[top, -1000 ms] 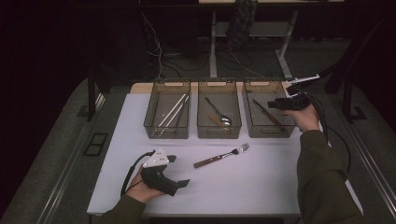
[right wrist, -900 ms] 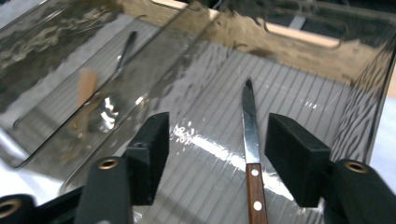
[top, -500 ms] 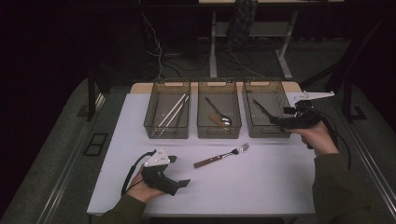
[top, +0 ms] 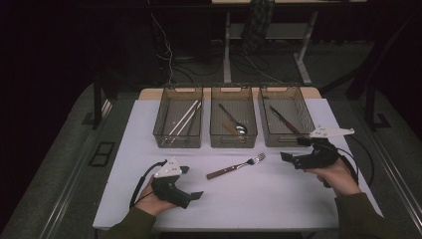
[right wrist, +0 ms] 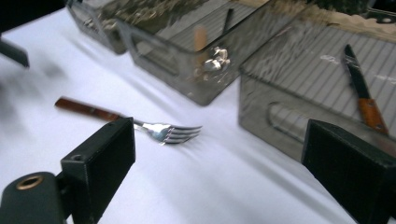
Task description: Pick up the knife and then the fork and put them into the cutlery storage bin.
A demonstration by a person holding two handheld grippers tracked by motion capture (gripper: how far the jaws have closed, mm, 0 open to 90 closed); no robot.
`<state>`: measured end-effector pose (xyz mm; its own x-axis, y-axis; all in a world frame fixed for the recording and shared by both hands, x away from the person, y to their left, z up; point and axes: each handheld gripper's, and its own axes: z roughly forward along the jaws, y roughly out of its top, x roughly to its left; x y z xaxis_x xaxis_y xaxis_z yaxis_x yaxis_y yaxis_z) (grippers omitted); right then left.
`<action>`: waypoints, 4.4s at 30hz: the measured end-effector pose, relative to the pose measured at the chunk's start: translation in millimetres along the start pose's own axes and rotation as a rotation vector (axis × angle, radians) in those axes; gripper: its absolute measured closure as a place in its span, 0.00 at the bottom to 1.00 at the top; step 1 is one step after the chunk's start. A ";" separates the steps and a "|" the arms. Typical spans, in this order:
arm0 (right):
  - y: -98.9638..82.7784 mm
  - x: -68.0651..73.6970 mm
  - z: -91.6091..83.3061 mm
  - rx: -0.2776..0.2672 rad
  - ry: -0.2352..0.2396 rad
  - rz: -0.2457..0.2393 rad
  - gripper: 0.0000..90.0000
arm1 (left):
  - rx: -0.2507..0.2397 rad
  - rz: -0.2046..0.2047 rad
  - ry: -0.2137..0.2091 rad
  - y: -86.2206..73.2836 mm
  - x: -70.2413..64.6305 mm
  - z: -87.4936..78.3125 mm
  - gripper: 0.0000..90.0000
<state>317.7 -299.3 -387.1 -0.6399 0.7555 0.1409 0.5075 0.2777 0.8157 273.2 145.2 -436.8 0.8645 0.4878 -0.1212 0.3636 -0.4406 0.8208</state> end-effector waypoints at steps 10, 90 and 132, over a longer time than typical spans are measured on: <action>-38.8 26.6 0.5 -0.025 0.000 -0.024 0.11 | -0.003 0.002 -0.012 6.2 2.0 2.6 0.05; -1.4 39.7 63.0 -0.098 0.229 0.215 0.51 | 0.081 0.125 -0.015 81.6 -23.0 56.8 0.85; 26.2 44.0 45.7 -0.207 0.301 0.183 0.95 | -0.001 0.104 -0.109 83.2 -28.4 68.7 0.72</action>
<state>329.2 -231.7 -385.2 -0.7057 0.5655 0.4270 0.5213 0.0062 0.8534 302.7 42.9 -403.4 0.9303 0.3544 -0.0950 0.2694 -0.4839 0.8326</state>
